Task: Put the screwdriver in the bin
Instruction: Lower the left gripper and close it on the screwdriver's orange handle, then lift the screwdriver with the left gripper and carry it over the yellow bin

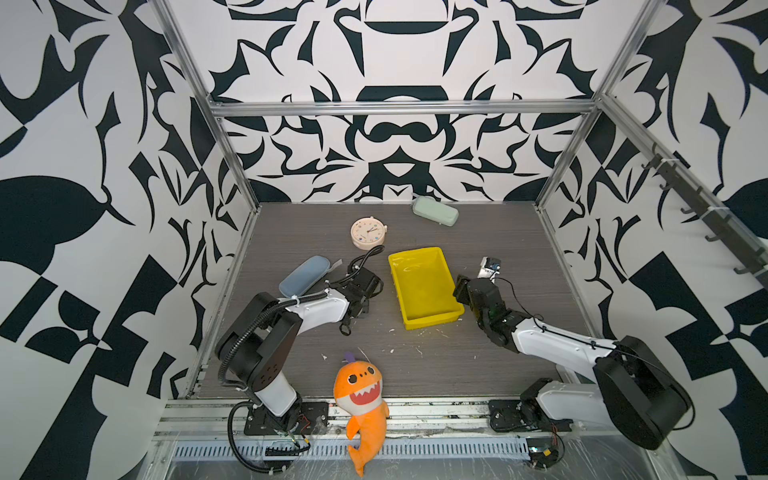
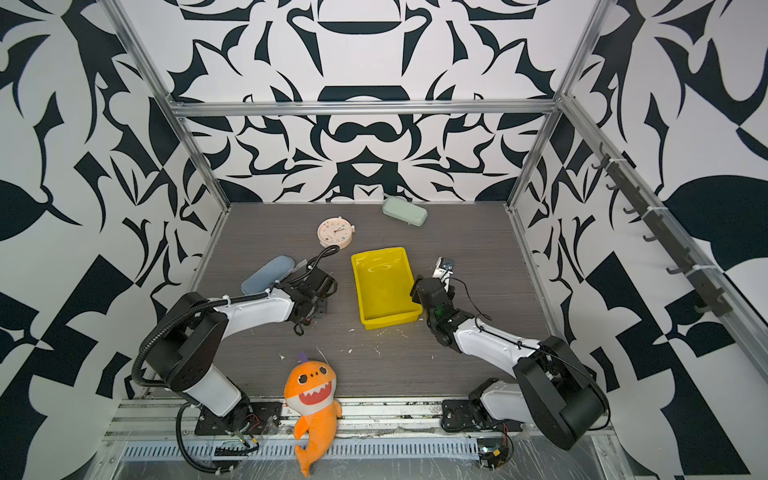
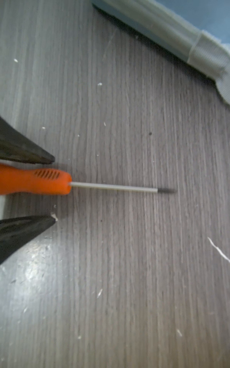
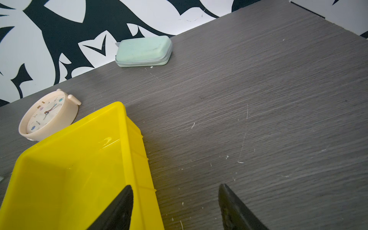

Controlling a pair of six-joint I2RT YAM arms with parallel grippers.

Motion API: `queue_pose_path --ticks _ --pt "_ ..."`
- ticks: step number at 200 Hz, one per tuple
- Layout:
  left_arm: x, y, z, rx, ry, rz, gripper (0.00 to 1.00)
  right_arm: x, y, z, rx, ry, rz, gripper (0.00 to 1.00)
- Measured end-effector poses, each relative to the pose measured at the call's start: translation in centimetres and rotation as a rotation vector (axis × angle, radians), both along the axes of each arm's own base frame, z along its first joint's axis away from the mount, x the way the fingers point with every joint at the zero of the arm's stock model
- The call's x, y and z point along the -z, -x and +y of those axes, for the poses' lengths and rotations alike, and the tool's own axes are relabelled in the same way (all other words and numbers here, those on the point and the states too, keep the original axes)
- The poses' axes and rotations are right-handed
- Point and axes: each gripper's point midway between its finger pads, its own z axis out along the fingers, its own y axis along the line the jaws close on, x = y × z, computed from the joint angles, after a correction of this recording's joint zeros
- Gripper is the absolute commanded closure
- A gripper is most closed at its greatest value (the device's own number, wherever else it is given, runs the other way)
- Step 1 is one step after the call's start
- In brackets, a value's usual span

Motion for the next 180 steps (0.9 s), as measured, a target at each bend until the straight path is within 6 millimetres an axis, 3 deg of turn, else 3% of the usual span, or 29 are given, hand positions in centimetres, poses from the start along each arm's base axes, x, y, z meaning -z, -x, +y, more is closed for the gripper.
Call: queue_pose_path --ticks 15,48,102,128,180 --pt "0.1 0.2 0.1 0.000 -0.010 0.003 0.71 0.0 0.0 -0.1 0.002 0.001 0.000 0.29" --pt "0.1 0.3 0.3 -0.010 -0.034 -0.003 0.76 0.1 0.0 -0.1 0.004 0.000 0.001 0.30" --pt "-0.9 0.4 0.7 -0.016 -0.045 -0.012 0.77 0.0 0.0 -0.2 0.012 0.003 -0.001 0.30" --pt "-3.9 -0.4 -0.2 -0.011 -0.008 -0.058 0.79 0.0 0.0 -0.3 0.016 0.003 -0.002 0.30" --pt "-12.9 -1.5 -2.9 -0.044 0.226 -0.271 0.81 0.0 0.0 -0.5 0.028 0.004 -0.005 0.30"
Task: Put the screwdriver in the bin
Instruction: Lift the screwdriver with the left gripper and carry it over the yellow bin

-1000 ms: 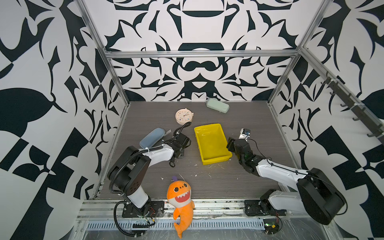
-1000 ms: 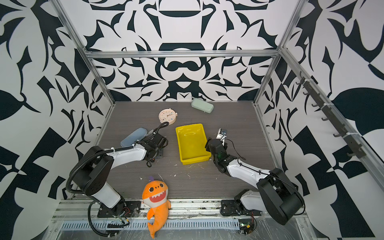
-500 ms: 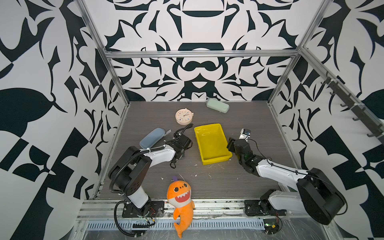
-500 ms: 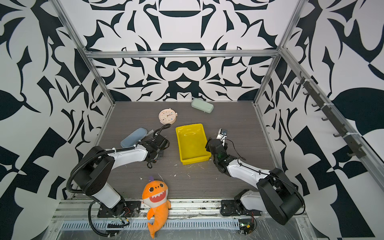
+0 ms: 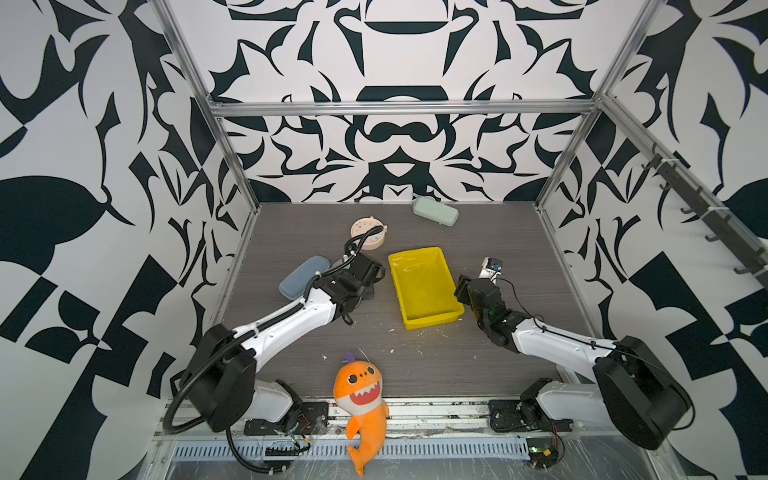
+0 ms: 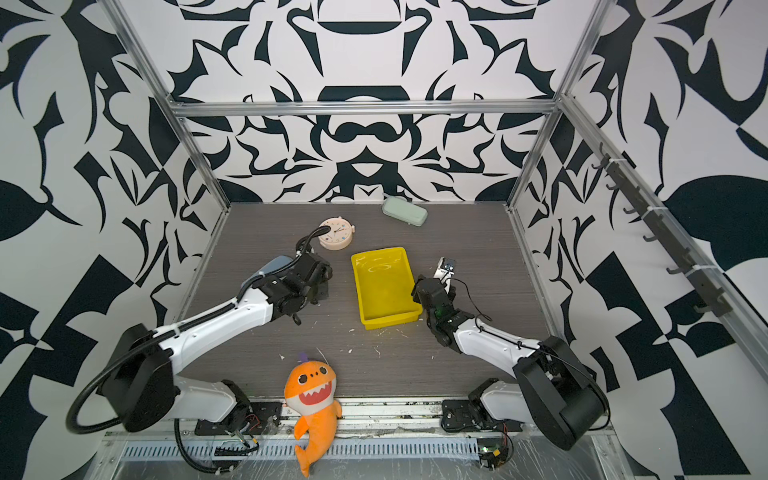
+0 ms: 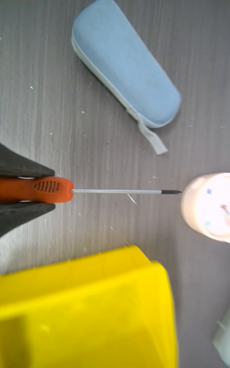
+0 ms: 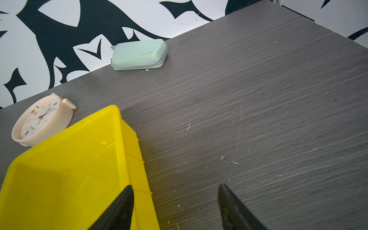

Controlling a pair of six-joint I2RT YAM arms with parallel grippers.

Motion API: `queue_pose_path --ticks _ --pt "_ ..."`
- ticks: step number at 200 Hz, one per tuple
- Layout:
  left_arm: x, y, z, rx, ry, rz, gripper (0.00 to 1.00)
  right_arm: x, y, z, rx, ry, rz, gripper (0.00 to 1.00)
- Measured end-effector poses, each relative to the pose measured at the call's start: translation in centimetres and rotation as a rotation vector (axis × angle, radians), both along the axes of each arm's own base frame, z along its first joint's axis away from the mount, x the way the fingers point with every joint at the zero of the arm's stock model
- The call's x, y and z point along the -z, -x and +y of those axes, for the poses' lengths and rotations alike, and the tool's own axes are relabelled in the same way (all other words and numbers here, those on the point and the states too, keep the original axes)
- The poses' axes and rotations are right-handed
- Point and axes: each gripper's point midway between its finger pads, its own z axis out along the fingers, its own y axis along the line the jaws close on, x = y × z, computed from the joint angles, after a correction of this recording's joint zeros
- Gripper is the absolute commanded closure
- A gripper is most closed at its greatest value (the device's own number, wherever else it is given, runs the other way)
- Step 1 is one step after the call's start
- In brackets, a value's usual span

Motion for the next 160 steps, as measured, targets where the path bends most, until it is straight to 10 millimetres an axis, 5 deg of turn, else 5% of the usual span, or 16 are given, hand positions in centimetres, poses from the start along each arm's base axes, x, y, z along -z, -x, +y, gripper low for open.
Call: queue_pose_path --ticks 43,118,160 --pt "-2.3 0.2 -4.1 -0.005 0.173 -0.087 0.81 0.0 0.0 -0.1 0.010 -0.005 -0.001 0.31" --pt "2.2 -1.8 -14.3 0.055 0.310 0.017 0.81 0.1 0.1 -0.5 0.031 0.004 0.004 0.31" --pt "4.4 -1.9 -17.0 0.081 0.292 0.065 0.81 -0.1 0.2 -0.7 0.039 0.007 -0.001 0.31"
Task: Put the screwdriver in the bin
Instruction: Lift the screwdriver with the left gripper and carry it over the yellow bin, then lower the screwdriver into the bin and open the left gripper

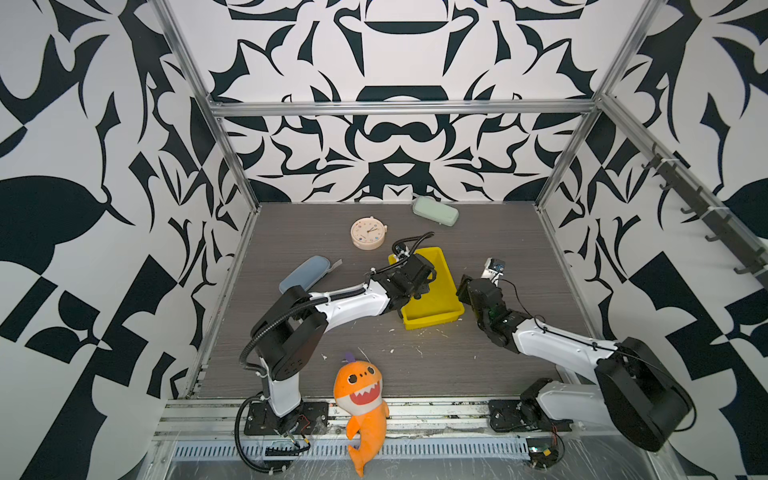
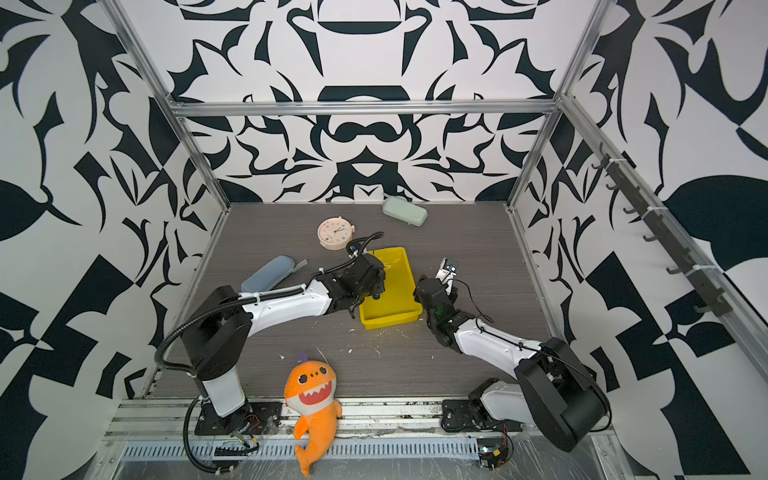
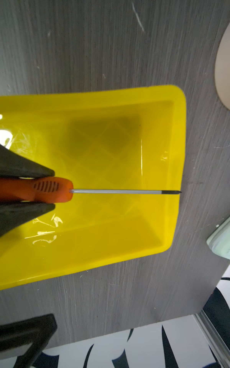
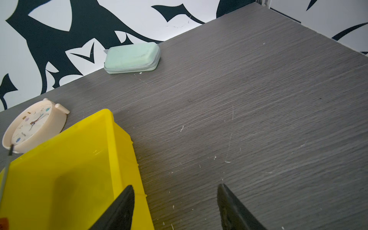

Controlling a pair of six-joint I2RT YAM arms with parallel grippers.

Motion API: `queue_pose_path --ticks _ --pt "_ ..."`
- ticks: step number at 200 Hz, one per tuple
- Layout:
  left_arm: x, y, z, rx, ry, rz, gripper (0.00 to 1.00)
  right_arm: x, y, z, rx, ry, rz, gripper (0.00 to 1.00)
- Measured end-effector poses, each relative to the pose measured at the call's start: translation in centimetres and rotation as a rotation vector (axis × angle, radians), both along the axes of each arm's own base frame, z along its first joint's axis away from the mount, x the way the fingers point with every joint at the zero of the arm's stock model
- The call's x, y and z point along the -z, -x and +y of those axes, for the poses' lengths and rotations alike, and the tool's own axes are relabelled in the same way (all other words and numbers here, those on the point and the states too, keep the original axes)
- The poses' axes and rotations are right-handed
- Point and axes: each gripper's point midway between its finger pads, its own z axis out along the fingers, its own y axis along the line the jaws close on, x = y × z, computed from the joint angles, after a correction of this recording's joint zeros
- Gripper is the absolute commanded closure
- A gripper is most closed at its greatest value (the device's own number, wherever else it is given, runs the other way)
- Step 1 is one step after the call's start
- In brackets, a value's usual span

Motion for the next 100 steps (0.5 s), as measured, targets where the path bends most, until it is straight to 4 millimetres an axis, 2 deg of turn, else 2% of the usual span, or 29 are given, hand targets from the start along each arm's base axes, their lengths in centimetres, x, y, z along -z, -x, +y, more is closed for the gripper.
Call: queue_pose_path --ticks 53,100 --pt "3.1 0.6 0.6 -0.014 -0.061 0.071 0.77 -0.1 0.0 -0.1 0.004 0.001 -0.003 0.31" --pt "3.2 0.4 0.4 -0.013 -0.082 0.083 0.72 -0.1 0.0 -0.1 0.007 0.003 -0.003 0.31"
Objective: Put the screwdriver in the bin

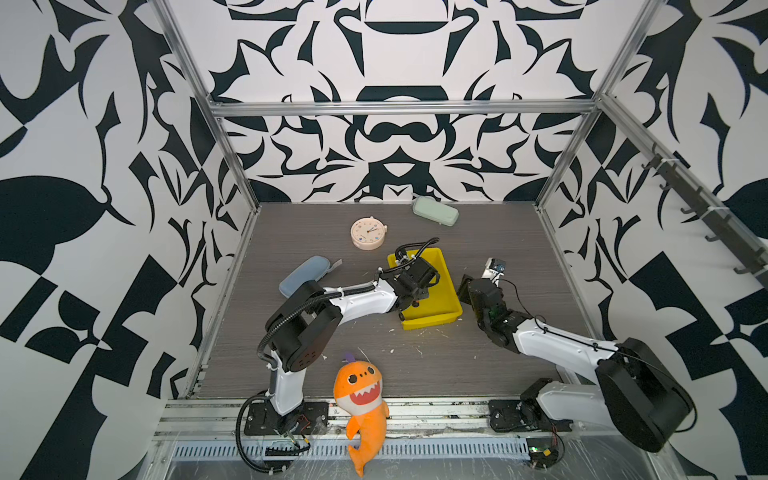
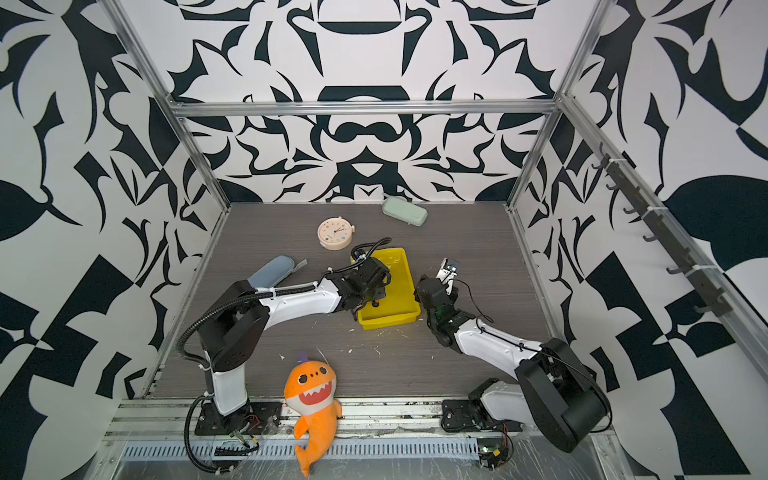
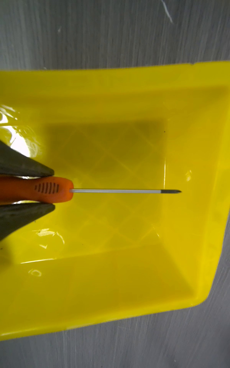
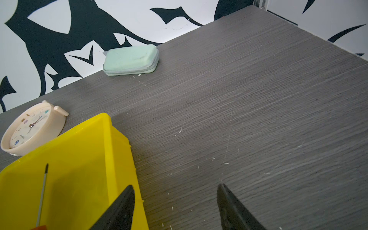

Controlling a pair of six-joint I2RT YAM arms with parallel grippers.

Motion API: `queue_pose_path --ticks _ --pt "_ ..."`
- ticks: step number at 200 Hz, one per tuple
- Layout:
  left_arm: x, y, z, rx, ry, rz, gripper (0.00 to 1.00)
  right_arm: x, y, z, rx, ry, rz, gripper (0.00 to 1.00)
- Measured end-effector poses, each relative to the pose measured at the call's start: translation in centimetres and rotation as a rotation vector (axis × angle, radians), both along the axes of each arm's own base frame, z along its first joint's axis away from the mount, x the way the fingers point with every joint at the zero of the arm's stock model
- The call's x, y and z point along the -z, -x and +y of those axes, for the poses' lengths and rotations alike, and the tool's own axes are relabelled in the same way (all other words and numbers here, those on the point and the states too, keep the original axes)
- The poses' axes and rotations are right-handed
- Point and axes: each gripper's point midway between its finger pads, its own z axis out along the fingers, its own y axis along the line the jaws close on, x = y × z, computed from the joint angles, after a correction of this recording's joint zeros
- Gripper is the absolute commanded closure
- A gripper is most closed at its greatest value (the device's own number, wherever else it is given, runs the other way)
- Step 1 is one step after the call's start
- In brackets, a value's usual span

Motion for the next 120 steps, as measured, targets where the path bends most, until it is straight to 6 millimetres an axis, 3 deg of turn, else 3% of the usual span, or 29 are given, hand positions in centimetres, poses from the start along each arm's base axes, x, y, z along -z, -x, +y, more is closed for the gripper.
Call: queue_pose_path --ticks 21,41,81,112,120 --pt "0.0 0.0 0.0 0.000 -0.003 -0.001 0.66 0.1 0.0 0.0 0.000 0.001 0.002 0.31" --pt "0.0 0.0 0.1 0.004 -0.012 -0.001 0.51 0.1 0.1 -0.1 0.004 0.005 0.005 0.31" --pt "-0.1 0.1 0.9 0.009 -0.055 -0.008 0.33 0.2 0.1 -0.2 0.008 0.006 0.007 0.31" --pt "-2.6 0.0 2.5 0.008 -0.113 -0.061 0.01 0.2 0.1 -0.2 0.009 0.008 0.009 0.31" --pt "-4.0 -0.1 3.2 0.010 -0.141 -0.095 0.00 0.2 0.1 -0.2 0.010 0.009 0.009 0.31"
